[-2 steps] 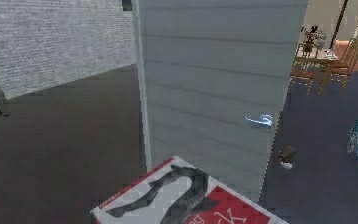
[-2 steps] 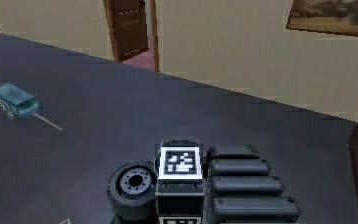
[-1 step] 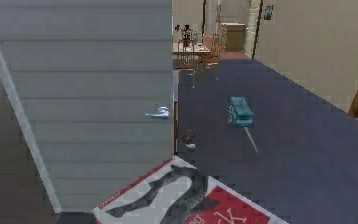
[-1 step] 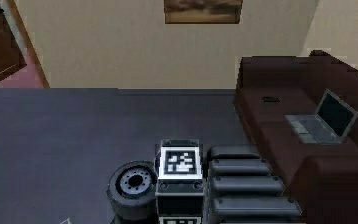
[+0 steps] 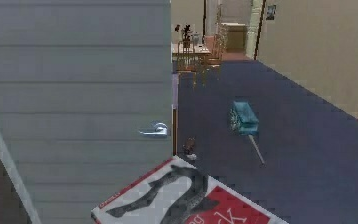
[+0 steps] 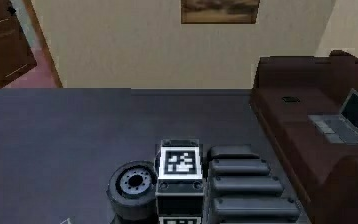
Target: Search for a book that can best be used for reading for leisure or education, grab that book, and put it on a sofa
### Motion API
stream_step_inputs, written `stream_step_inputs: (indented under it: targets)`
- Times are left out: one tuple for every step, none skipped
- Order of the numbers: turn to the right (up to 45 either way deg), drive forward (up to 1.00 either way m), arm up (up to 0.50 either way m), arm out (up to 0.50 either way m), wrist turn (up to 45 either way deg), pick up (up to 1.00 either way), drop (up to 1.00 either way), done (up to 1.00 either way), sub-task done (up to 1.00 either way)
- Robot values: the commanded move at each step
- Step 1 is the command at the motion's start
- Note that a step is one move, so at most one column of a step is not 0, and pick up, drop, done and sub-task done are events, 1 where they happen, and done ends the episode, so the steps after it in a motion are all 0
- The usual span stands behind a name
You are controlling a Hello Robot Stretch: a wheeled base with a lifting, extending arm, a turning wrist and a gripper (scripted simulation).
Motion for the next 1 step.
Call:
stream_step_inputs:
  targets:
    - [45.0, 0.0, 0.0, 0.0, 0.0, 0.0, 0.0, 0.0, 0.0]
